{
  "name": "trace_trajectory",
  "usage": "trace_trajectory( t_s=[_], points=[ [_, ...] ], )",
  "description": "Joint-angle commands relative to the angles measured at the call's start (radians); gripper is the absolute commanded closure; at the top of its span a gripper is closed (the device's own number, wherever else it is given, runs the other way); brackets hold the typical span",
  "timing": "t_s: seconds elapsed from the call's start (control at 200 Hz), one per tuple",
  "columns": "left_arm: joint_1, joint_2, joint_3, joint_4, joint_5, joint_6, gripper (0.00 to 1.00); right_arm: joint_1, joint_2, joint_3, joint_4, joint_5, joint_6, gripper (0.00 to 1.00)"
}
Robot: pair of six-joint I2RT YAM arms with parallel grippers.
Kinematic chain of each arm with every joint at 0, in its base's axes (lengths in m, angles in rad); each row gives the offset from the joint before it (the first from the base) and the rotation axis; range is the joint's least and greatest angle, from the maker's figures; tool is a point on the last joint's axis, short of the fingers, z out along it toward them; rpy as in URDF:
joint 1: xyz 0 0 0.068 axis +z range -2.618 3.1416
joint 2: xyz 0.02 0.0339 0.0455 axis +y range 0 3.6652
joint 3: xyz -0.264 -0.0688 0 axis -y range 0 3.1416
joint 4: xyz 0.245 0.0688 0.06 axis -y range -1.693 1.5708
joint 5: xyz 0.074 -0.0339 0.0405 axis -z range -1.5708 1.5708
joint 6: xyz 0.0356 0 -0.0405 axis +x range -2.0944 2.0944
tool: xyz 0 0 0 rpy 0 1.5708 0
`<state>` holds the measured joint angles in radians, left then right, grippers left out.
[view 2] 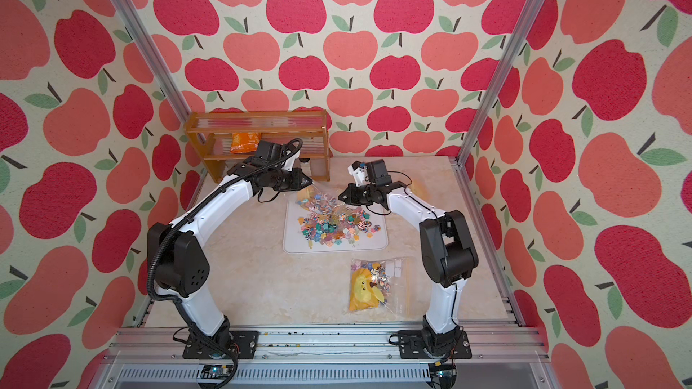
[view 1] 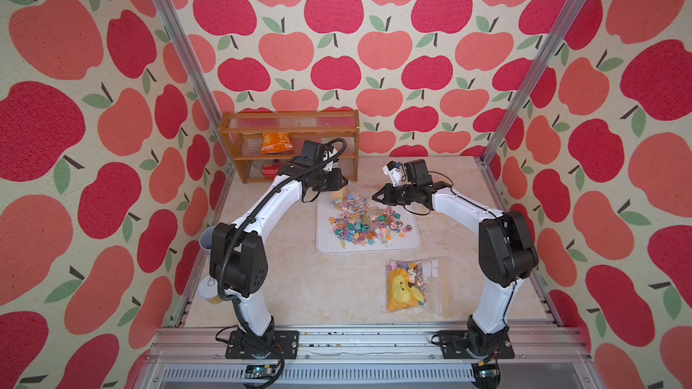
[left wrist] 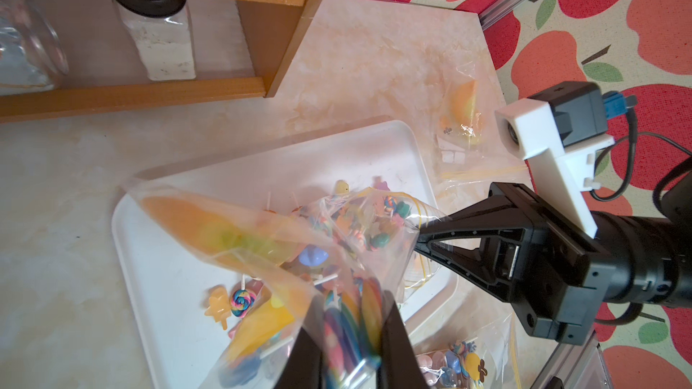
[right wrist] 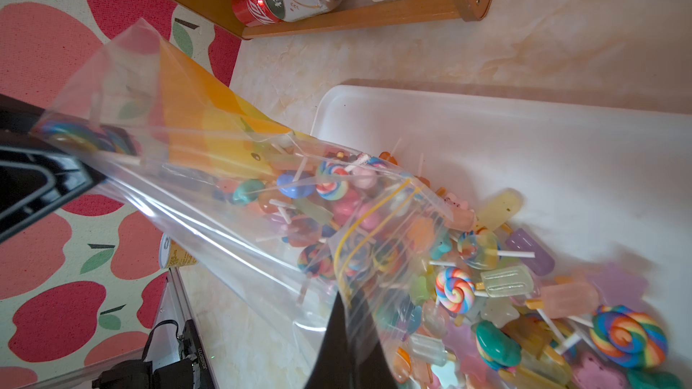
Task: Pour candies out of the ziploc bag
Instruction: 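Pour the candies out of the ziploc bag onto the tray.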
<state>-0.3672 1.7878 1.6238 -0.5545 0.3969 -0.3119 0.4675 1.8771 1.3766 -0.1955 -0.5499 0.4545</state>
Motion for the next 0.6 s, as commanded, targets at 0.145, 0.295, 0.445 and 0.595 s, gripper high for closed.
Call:
trace_trajectory(
  t_s=[0.145, 0.295, 0.445, 0.595],
  points=[
    [0.027, -0.050, 0.097, 0.036, -0.038, 0.028, 1.00, -0.007, 0.034, 0.011, -0.053, 0.020, 0.012, 1.00],
    [0.027, -0.036, 0.114, 0.023, -0.035, 0.031, 1.00, -0.013, 0.033, 0.013, -0.060, 0.021, 0.007, 1.00],
    [0.027, -0.036, 0.117, 0.026, -0.033, 0.031, 1.00, -0.027, 0.024, 0.010, -0.064, 0.021, 0.004, 1.00],
    [0.025, -0.033, 0.119, 0.027, -0.032, 0.030, 1.00, -0.035, 0.011, -0.003, -0.061, 0.019, 0.003, 1.00]
  ],
)
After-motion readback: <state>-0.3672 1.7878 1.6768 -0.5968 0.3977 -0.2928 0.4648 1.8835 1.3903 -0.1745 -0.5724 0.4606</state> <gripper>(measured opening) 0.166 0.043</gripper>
